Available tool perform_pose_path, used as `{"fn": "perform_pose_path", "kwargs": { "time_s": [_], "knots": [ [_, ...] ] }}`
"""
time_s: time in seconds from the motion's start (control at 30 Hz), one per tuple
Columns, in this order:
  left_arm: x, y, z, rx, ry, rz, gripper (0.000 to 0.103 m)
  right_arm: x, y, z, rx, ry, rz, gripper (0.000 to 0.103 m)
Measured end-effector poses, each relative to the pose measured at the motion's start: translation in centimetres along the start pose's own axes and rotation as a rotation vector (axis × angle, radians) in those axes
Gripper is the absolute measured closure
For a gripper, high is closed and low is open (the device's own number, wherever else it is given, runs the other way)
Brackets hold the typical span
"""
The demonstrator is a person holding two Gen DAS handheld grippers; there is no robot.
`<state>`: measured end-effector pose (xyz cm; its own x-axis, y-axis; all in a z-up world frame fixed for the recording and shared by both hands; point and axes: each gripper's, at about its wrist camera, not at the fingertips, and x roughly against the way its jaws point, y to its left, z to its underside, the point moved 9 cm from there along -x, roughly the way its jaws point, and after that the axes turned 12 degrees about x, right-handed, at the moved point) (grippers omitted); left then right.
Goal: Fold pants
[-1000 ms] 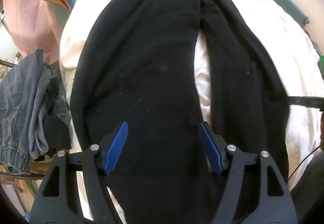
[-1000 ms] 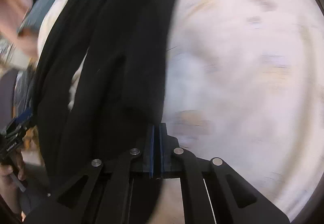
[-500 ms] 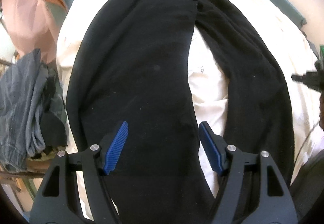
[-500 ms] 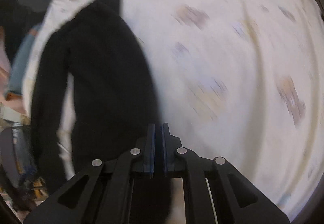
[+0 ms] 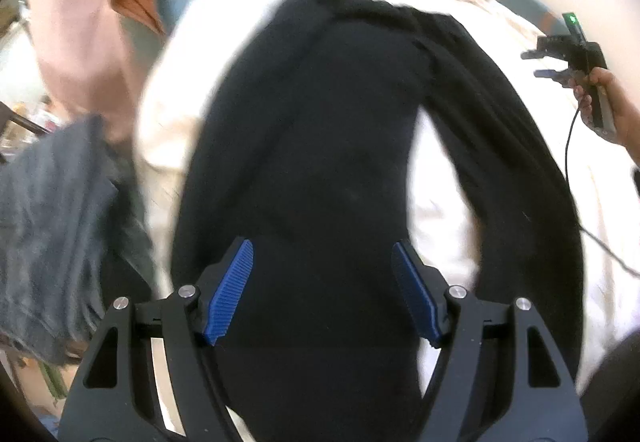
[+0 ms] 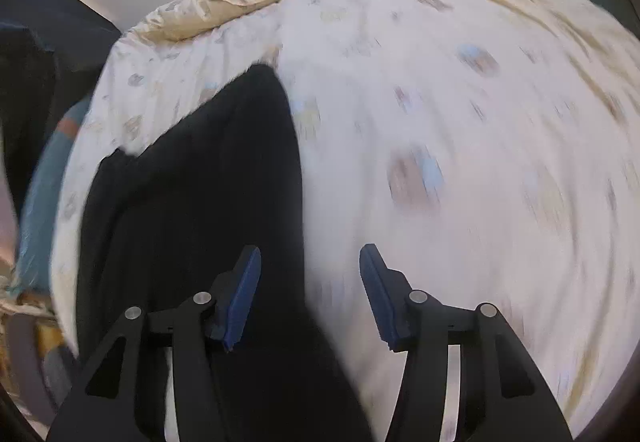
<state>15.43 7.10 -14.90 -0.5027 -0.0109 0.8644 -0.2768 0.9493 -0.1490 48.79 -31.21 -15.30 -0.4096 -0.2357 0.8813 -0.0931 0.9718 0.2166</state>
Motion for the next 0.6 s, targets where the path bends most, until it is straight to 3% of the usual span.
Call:
{"fn": "perform_pose_path", "kwargs": {
  "time_s": [0.13,0.27,0.3,0.33,0.37,0.43,0.5,0.6],
  "knots": [
    [-2.4,1.4,-4.7,0.04,-0.09,-0.067,0.034,-4.8,0.1,-4.8,0.022,0.021,0.041,0.049],
    [-4.1,3.2,-6.0,0.106,-0.083,-0.067,0.034,-9.3,1.2,-7.1,0.081,0.066,0.044,0.049],
    [-4.4,3.5,-6.1,0.127,-0.076,-0.061,0.034,-10.0,1.5,-7.2,0.098,0.079,0.038,0.058],
    [-4.6,3.7,-6.2,0.137,-0.071,-0.053,0.034,-10.8,2.1,-7.1,0.136,0.101,0.046,0.098],
    [-4.7,3.8,-6.3,0.132,-0.072,-0.055,0.034,-11.1,2.8,-6.9,0.2,0.123,0.071,0.1],
    [-4.7,3.7,-6.1,0.11,-0.075,-0.069,0.034,-10.0,3.7,-8.7,0.39,0.076,0.238,0.101],
    [-4.5,3.7,-6.1,0.114,-0.073,-0.06,0.034,-7.5,2.8,-11.8,0.37,0.006,0.287,0.102],
    [-4.6,3.4,-6.1,0.126,-0.055,-0.033,0.034,-4.4,1.0,-16.3,0.386,-0.067,0.443,0.103]
  ]
}}
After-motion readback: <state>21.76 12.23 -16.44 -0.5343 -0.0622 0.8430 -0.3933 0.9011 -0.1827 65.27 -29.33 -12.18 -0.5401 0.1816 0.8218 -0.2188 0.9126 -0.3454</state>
